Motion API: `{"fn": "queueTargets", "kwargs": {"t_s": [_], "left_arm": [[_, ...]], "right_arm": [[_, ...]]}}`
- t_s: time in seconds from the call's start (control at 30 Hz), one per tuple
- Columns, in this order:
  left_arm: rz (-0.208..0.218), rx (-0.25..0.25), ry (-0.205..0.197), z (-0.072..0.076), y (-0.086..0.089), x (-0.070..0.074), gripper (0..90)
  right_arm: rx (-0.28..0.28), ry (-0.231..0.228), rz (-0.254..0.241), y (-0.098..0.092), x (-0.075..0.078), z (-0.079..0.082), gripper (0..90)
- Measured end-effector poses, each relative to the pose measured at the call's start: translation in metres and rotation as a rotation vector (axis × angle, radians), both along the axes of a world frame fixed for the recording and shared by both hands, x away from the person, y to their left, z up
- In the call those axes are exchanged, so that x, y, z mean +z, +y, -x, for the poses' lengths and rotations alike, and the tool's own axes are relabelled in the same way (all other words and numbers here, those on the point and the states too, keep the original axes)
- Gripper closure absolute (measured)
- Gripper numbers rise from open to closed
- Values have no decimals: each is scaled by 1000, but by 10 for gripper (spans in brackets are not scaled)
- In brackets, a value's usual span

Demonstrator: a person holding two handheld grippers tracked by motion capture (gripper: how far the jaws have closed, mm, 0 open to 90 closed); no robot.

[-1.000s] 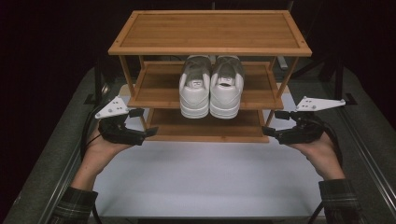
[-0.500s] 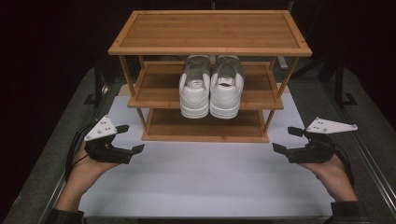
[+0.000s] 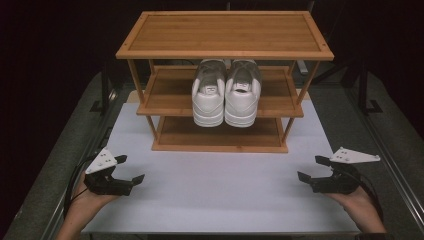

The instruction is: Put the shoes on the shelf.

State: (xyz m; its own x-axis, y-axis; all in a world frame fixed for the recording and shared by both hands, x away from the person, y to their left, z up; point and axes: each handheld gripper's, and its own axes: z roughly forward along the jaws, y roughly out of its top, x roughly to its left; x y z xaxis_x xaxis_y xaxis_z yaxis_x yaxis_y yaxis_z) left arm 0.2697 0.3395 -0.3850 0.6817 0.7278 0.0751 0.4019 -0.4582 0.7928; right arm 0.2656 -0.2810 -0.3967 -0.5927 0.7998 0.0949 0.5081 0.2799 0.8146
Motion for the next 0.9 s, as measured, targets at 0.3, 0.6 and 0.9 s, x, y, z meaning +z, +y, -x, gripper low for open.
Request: {"fn": "queueTargets", "kwargs": {"t_s": [0.3, 0.6, 0.9], "left_arm": [[-59, 16, 56, 10, 12, -34, 30], [-104, 25, 91, 12, 18, -59, 19], [-66, 33, 156, 5, 23, -66, 0]], "right_arm": [[-73, 59, 88, -6, -35, 10, 90], [-97, 123, 176, -9, -60, 15, 25], [-101, 118, 176, -9, -61, 16, 23]]}}
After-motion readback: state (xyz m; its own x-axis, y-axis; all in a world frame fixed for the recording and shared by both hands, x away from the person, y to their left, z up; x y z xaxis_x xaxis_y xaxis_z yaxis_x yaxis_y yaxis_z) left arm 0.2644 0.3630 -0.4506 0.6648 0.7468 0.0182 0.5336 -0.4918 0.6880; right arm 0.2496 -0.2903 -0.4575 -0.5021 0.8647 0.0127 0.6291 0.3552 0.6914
